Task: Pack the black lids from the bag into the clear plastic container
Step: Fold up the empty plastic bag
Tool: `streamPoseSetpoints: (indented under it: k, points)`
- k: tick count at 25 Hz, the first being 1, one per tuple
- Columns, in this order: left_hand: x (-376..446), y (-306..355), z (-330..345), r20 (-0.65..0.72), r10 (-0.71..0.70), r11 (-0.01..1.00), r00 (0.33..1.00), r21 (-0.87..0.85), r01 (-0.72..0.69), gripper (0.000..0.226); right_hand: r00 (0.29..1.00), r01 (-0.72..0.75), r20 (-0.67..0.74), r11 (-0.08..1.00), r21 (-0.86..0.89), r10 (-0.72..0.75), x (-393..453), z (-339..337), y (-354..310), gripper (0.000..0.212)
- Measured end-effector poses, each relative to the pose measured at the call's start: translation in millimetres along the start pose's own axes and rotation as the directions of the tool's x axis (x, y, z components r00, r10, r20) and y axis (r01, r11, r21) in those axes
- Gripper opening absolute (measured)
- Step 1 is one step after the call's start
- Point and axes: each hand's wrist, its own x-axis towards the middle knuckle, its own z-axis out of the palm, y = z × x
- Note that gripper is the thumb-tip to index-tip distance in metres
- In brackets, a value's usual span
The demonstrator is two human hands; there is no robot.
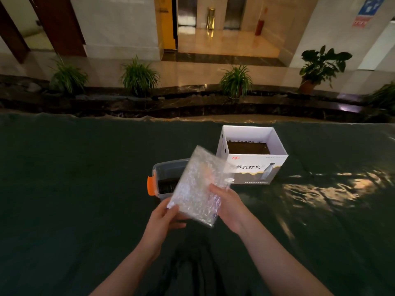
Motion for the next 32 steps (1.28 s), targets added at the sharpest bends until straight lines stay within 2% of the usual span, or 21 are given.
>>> streamPoseSetpoints:
  k: [3, 6, 7, 10, 12, 14, 18, 20, 24, 26, 27, 29, 30, 32]
  points:
    - [4, 15, -16, 0.213, -0.06, 0.997, 0.975, -0.027, 0.067, 0.037, 0.998, -0.033, -0.05, 0.986, -0.163, 0.025, -6, -3, -4, 0.049]
    - [10, 20, -16, 0.279, -0.207, 0.972, 0.938, -0.048, 0.229, 0.053, 0.995, -0.098, -0.006, 0.938, -0.332, 0.102, -10, 8, 3, 0.052]
    - [11, 19, -13, 0.27, -0.237, 0.961, 0.933, -0.072, 0.265, 0.056, 0.994, -0.091, 0.022, 0.94, -0.33, 0.104, -10, 12, 6, 0.052]
    - [13, 18, -12, 0.228, -0.282, 0.928, 0.932, -0.18, 0.326, 0.051, 0.994, -0.065, 0.081, 0.982, -0.178, 0.08, -11, 12, 5, 0.044]
    - [13, 19, -15, 0.232, -0.295, 0.915, 0.927, -0.212, 0.344, 0.042, 0.994, -0.041, 0.088, 0.975, -0.218, 0.061, -13, 6, -1, 0.039]
    - [13, 22, -18, 0.247, -0.275, 0.937, 0.929, -0.149, 0.316, 0.032, 0.996, -0.034, 0.071, 0.965, -0.26, 0.054, -13, -1, -4, 0.038]
    - [17, 29, -26, 0.234, -0.211, 0.977, 0.949, 0.033, 0.209, 0.027, 0.995, -0.047, 0.076, 0.975, -0.216, 0.065, -14, -6, -6, 0.034]
    - [18, 31, -32, 0.29, -0.186, 0.981, 0.939, 0.0, 0.195, 0.031, 0.991, -0.046, 0.12, 0.985, -0.166, 0.066, -16, -8, -7, 0.029]
    - [18, 27, -34, 0.329, -0.167, 0.969, 0.929, -0.119, 0.217, 0.023, 0.987, 0.007, 0.159, 0.994, -0.107, 0.01, -16, -10, -4, 0.013]
    - [18, 24, -34, 0.336, -0.179, 0.964, 0.925, -0.127, 0.233, 0.018, 0.987, 0.002, 0.156, 0.991, -0.136, 0.02, -13, -11, -2, 0.029]
    - [18, 23, -34, 0.332, -0.181, 0.966, 0.926, -0.116, 0.231, 0.014, 0.987, -0.006, 0.156, 0.989, -0.145, 0.029, -12, -12, -1, 0.031]
    - [15, 22, -28, 0.246, -0.163, 0.972, 0.955, -0.129, 0.199, 0.011, 0.988, -0.009, 0.152, 0.999, -0.051, 0.017, -8, -12, 1, 0.017]
    - [13, 22, -24, 0.141, -0.135, 0.976, 0.981, -0.15, 0.156, 0.018, 0.985, -0.027, 0.169, 0.997, 0.077, 0.014, -7, -12, 1, 0.021]
    - [9, 21, -16, -0.082, -0.043, 0.987, 0.996, -0.156, 0.03, 0.036, 0.975, -0.117, 0.215, 0.954, 0.274, 0.058, -6, -7, 3, 0.047]
